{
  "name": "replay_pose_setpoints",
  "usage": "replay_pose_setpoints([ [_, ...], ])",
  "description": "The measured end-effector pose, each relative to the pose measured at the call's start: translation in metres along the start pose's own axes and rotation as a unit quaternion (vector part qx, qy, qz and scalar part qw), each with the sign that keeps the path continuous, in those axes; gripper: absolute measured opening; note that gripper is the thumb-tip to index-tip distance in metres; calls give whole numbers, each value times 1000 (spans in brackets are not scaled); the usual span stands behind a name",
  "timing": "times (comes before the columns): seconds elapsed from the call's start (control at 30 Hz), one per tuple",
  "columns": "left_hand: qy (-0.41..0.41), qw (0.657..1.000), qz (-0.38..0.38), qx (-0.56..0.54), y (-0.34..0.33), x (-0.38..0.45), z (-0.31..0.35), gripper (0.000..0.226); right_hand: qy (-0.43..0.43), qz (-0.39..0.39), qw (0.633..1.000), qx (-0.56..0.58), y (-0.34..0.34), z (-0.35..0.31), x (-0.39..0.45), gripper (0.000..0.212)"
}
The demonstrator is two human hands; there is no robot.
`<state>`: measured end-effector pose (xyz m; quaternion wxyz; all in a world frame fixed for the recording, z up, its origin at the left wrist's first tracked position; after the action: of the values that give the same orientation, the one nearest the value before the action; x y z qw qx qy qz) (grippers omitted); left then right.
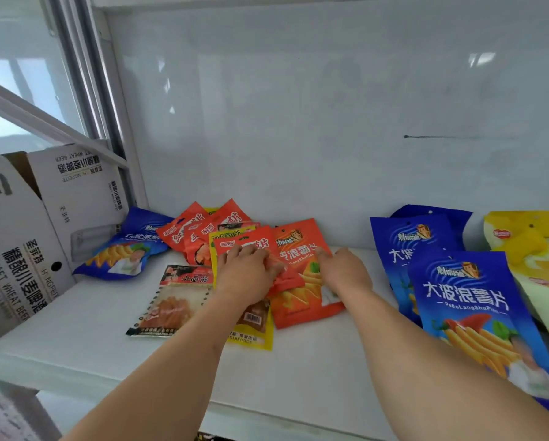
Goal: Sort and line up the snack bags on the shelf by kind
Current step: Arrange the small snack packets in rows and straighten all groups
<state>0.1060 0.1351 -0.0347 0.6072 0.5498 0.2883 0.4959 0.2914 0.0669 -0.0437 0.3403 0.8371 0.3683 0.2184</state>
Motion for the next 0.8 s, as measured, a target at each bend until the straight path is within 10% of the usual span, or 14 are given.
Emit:
replay_pose_setpoints([
  [0.5,114,988,-78,-71,19,36,-107,128,-42,22,989,137,-52,-38,-22,34],
  [0.8,102,977,-118,-146,15,50,-146,128,-2,20,991,130,-75,-67,-48,8],
])
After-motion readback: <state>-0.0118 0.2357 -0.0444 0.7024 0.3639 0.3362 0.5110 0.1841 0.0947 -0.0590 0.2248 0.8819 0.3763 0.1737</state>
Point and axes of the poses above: each hand's wrist, its own x-axis towards the middle knuckle, its own y-axis out of the back of the hand, z = x × y, the point moved 4 cm from there along x, towards the middle knuckle, and after that the axes turned 8 degrees about y, right-handed, at the moved point
